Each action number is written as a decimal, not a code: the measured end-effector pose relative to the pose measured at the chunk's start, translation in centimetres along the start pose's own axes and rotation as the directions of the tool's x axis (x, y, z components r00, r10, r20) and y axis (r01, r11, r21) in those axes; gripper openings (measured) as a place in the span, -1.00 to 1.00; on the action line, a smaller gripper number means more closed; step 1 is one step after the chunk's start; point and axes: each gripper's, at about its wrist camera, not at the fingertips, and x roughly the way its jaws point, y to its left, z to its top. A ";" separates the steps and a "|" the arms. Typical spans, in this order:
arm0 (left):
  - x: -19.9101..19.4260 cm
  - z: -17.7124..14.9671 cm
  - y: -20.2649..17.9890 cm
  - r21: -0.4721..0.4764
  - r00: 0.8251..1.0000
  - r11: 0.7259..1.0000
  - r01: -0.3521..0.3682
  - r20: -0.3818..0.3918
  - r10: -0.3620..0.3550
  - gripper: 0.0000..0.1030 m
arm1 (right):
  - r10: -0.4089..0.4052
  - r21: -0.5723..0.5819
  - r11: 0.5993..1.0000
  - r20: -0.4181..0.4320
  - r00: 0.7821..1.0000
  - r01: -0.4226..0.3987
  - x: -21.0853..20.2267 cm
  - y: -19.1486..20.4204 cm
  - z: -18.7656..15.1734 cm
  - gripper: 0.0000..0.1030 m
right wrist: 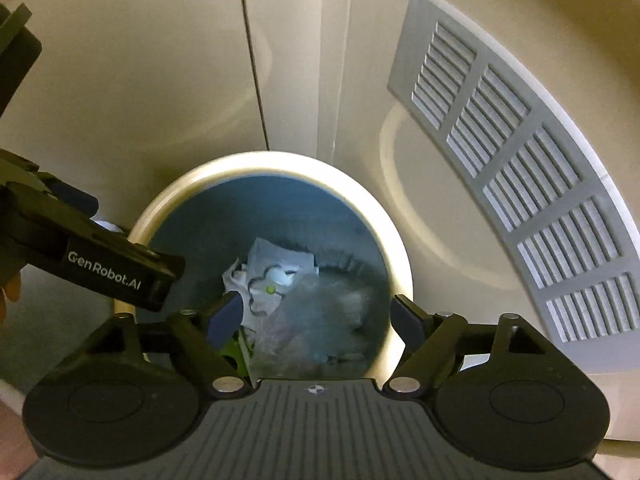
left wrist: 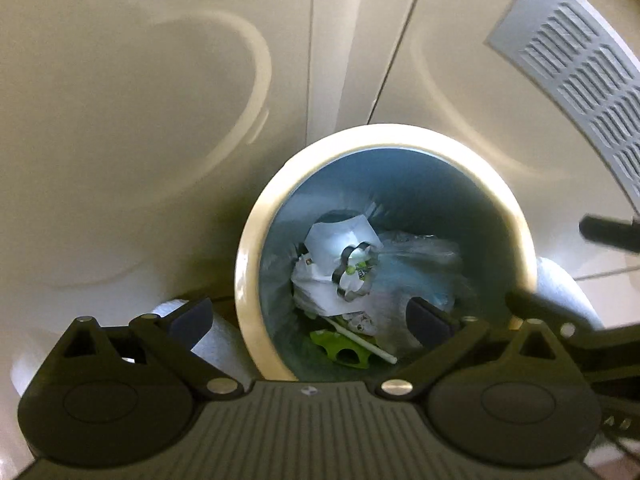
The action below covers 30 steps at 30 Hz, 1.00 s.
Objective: Collect trash
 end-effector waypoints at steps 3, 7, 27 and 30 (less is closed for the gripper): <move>-2.4 -0.9 -0.1 0.010 0.999 1.000 -0.008 0.045 0.008 0.99 | -0.005 -0.009 1.000 0.059 0.998 0.005 -2.5 0.3 -0.1 0.71; -5.4 -2.2 0.3 -0.009 0.996 1.000 0.005 0.087 -0.004 0.99 | 0.010 -0.007 1.000 0.118 0.993 -0.009 -5.5 0.1 -1.1 0.76; -10.4 -7.8 -1.6 0.097 0.973 0.988 -0.122 0.210 0.099 0.99 | 0.011 -0.009 1.000 0.193 0.981 -0.009 -11.7 1.2 -6.0 0.88; -11.1 -7.9 -1.9 0.113 0.969 0.988 -0.109 0.234 0.080 0.99 | -0.006 -0.005 1.000 0.188 0.982 0.007 -11.9 1.2 -6.2 0.89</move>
